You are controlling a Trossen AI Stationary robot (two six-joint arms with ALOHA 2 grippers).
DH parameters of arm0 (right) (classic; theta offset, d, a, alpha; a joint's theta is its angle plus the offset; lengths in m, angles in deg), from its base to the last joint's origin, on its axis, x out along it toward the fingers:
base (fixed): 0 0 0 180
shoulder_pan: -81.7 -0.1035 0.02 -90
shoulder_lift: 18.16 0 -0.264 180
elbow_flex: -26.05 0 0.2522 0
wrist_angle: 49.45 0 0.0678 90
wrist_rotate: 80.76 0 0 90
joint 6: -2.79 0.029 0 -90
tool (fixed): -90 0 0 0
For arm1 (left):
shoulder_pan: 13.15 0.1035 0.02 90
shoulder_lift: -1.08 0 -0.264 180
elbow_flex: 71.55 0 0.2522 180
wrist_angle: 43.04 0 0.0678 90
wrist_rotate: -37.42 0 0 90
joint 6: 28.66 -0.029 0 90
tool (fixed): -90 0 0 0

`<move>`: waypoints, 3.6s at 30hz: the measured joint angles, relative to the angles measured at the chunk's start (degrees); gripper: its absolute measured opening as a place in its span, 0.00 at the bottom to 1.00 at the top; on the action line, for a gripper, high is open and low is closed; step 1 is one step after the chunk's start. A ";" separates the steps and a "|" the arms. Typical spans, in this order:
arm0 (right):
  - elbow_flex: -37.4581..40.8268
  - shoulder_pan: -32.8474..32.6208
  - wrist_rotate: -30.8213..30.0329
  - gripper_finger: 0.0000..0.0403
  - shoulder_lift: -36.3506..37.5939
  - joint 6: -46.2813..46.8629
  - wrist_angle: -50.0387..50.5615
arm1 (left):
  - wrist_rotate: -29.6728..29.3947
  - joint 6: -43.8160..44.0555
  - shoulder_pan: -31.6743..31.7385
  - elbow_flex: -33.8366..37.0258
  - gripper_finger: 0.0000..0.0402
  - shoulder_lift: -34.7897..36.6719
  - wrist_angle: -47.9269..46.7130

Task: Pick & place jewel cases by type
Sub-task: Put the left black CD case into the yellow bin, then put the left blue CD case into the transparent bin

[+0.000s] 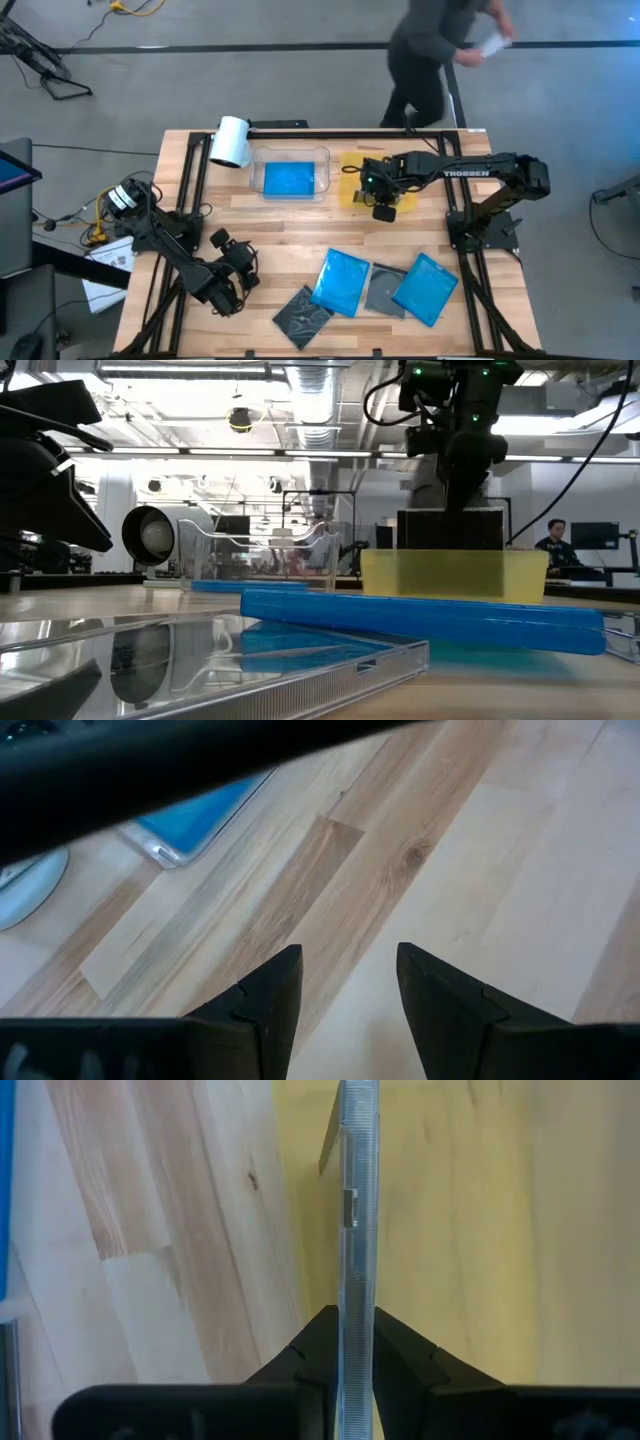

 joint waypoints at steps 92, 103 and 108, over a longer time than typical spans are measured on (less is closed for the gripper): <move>0.02 4.87 -3.67 0.42 0.02 -10.29 -6.80 | 0.08 -3.15 2.23 -0.02 0.40 -0.01 2.97; -0.09 5.63 -4.13 0.41 -3.71 -9.67 -6.98 | 0.07 -3.20 2.21 -0.02 0.40 -0.02 3.59; -0.04 5.62 -7.99 0.41 -6.73 -9.23 -7.15 | 0.17 -3.66 2.21 -0.02 0.40 -0.02 3.86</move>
